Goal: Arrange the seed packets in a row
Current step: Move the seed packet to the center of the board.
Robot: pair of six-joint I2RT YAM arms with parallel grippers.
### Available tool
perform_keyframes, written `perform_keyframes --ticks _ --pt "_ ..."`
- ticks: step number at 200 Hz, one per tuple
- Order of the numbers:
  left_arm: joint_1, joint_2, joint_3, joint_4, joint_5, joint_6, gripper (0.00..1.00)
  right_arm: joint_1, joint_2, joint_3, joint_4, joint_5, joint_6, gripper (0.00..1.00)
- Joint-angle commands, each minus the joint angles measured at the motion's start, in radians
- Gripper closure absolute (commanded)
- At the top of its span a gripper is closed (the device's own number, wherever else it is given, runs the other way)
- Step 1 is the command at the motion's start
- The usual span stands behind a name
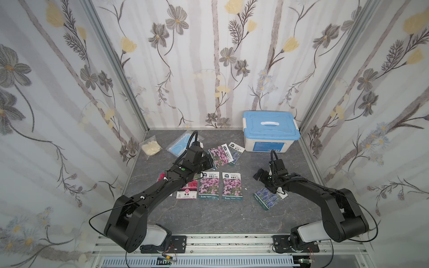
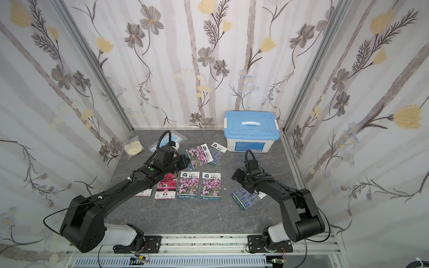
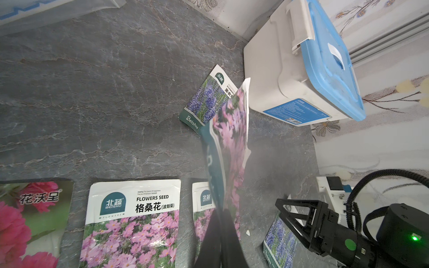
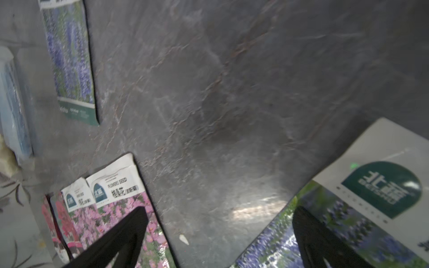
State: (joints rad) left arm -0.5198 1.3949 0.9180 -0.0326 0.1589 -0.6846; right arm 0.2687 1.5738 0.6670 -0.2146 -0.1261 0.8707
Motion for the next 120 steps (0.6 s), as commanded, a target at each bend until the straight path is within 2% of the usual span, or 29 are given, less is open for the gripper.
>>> perform_keyframes --ticks 1,31,45,87,120 --pt "0.000 0.016 0.011 0.050 0.017 0.001 1.00 -0.088 -0.058 -0.008 -0.093 0.104 0.002 0.00" --pt "-0.009 0.050 0.026 0.062 0.030 -0.002 1.00 -0.259 -0.142 -0.039 -0.112 0.104 -0.043 0.00" --pt "-0.019 0.062 0.040 0.062 0.031 0.000 1.00 -0.313 -0.183 -0.049 -0.101 0.066 -0.086 0.00" --pt "-0.072 0.090 0.077 0.066 0.026 0.002 1.00 -0.286 -0.232 -0.040 -0.083 -0.080 -0.163 0.00" --pt "-0.150 0.130 0.106 0.077 -0.001 -0.013 1.00 -0.254 -0.246 -0.095 0.013 -0.199 -0.151 0.00"
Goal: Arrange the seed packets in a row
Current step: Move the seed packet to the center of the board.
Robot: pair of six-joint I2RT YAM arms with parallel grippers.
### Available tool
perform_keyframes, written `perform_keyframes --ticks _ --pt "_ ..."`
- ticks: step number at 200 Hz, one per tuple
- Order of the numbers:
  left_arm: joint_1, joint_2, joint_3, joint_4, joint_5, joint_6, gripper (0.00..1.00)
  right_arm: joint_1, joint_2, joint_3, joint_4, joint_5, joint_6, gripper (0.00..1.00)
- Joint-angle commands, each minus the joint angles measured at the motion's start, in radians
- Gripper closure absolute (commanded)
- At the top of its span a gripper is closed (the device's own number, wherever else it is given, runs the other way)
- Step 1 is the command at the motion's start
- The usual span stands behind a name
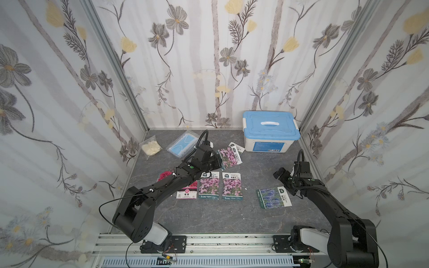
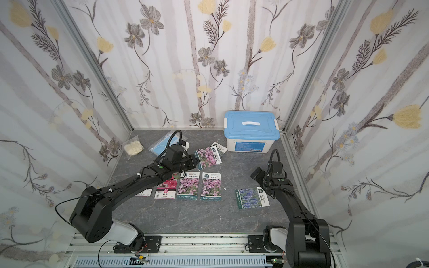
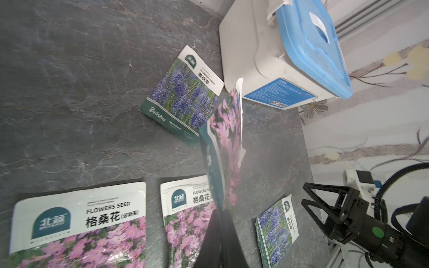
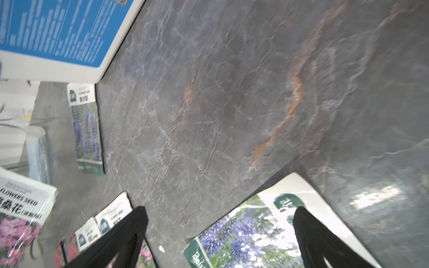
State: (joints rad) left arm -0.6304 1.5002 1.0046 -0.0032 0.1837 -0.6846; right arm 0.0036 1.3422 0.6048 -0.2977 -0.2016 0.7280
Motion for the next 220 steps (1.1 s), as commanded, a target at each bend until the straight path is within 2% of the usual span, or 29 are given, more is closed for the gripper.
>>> perform_keyframes --ticks 1,35,83,123,161,220 --pt "-0.040 0.026 0.020 0.047 -0.026 -0.014 1.00 0.012 -0.015 -0.037 0.100 -0.127 -0.005 0.00" --pt "-0.098 0.079 0.053 0.057 -0.047 -0.029 1.00 0.073 -0.036 -0.089 0.165 -0.210 0.042 0.00" --pt "-0.117 0.104 0.088 0.051 -0.058 -0.028 1.00 0.234 -0.039 -0.110 0.185 -0.210 0.111 0.00" --pt "-0.117 0.112 0.110 0.032 -0.062 -0.011 1.00 0.292 -0.038 -0.134 0.146 -0.181 0.136 0.00" --pt "-0.114 0.127 0.123 0.035 -0.058 -0.007 1.00 0.273 0.049 -0.127 0.081 -0.115 0.118 0.00" --pt "-0.096 0.134 0.135 0.040 -0.038 -0.003 1.00 0.061 0.132 -0.036 0.023 -0.032 0.047 0.00"
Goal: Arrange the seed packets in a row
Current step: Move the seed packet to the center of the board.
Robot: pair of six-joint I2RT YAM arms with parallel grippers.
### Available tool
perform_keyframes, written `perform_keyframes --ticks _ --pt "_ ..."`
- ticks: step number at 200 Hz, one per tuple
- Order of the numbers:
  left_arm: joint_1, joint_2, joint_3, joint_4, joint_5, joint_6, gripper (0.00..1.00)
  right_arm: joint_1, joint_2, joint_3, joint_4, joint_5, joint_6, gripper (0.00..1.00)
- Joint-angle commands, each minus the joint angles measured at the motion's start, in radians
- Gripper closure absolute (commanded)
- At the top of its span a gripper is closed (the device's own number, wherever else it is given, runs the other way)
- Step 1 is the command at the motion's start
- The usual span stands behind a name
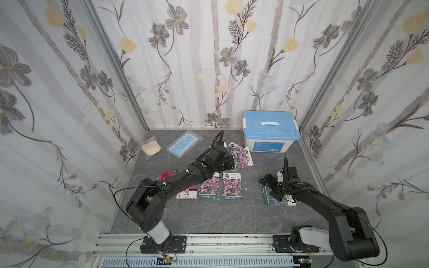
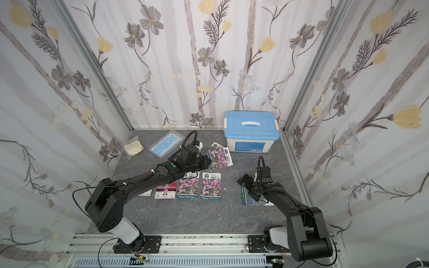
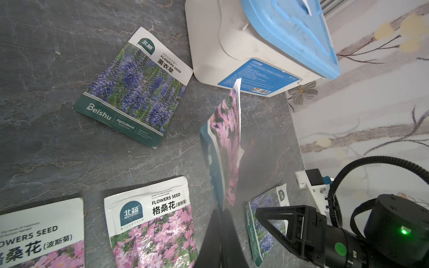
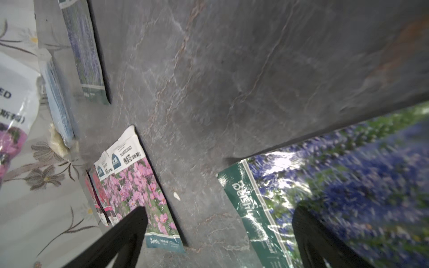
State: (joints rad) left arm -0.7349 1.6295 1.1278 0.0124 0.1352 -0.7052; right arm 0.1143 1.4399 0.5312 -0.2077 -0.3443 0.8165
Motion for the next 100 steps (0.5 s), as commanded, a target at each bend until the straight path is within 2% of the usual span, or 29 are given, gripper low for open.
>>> perform_keyframes --ticks 1,50,100 --pt "0.009 0.005 0.012 0.022 0.011 0.018 1.00 -0.052 0.037 0.041 -0.069 0.112 -0.043 0.00" --pt "0.020 0.027 0.024 0.031 0.032 0.018 1.00 -0.166 0.199 0.170 -0.050 0.137 -0.054 0.00" --pt "0.013 0.035 0.016 0.050 0.057 0.000 1.00 -0.219 0.302 0.310 -0.034 0.174 -0.058 0.00"
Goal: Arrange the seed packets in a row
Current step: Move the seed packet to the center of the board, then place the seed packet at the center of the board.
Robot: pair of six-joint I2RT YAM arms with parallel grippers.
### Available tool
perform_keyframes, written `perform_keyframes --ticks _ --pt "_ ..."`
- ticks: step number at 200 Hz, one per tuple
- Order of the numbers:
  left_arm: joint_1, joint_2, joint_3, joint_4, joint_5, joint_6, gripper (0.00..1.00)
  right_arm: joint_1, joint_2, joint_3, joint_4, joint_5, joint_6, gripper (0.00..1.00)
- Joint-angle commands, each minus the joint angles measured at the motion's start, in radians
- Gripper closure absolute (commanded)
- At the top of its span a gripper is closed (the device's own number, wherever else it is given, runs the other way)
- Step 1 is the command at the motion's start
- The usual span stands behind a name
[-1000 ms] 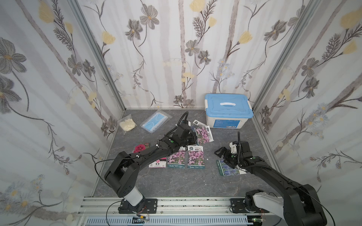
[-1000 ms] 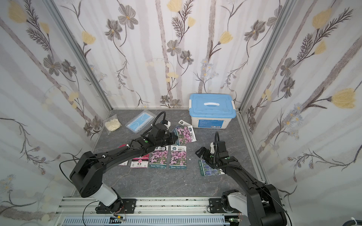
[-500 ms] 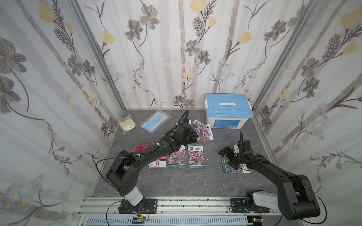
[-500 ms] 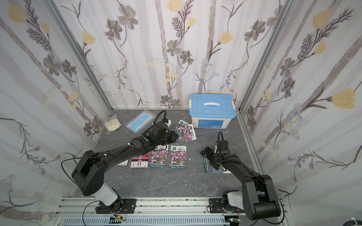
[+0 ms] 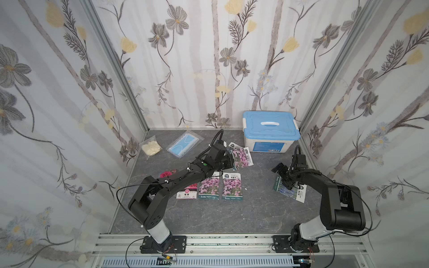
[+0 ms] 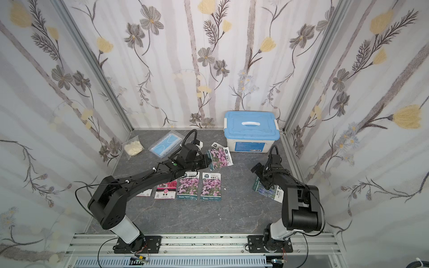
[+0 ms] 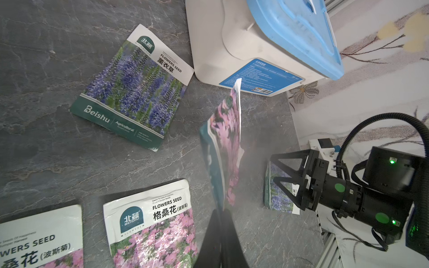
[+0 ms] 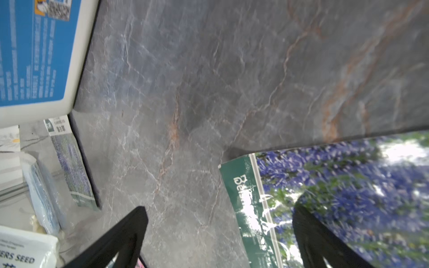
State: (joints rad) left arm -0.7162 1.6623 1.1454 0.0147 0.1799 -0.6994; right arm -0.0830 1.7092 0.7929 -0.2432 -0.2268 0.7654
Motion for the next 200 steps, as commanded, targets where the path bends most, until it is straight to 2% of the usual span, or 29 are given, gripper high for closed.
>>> perform_keyframes --ticks 1,22,50,79,103,118,151,200 --pt "-0.006 0.002 -0.001 0.049 0.012 -0.007 1.00 -0.024 0.035 0.050 0.002 0.055 -0.007 0.00" --pt "-0.019 0.002 -0.019 0.064 0.010 -0.025 1.00 -0.047 0.054 0.101 0.010 0.031 -0.026 0.00" --pt "-0.054 0.006 -0.039 0.085 -0.005 -0.057 1.00 -0.031 -0.047 0.077 0.036 -0.004 -0.045 0.00" --pt "-0.098 0.013 -0.059 0.124 -0.048 -0.110 1.00 0.021 -0.206 -0.057 0.131 -0.130 -0.056 0.00" --pt "-0.127 0.011 -0.087 0.167 -0.101 -0.167 1.00 0.119 -0.331 -0.195 0.258 -0.189 -0.018 0.00" --pt "-0.135 -0.001 -0.119 0.206 -0.135 -0.216 1.00 0.174 -0.384 -0.249 0.322 -0.197 0.031 0.00" --pt "-0.153 -0.045 -0.196 0.305 -0.220 -0.317 1.00 0.226 -0.455 -0.364 0.578 -0.273 0.199 0.00" --pt "-0.173 -0.062 -0.260 0.434 -0.285 -0.449 1.00 0.334 -0.410 -0.416 0.862 -0.253 0.417 0.07"
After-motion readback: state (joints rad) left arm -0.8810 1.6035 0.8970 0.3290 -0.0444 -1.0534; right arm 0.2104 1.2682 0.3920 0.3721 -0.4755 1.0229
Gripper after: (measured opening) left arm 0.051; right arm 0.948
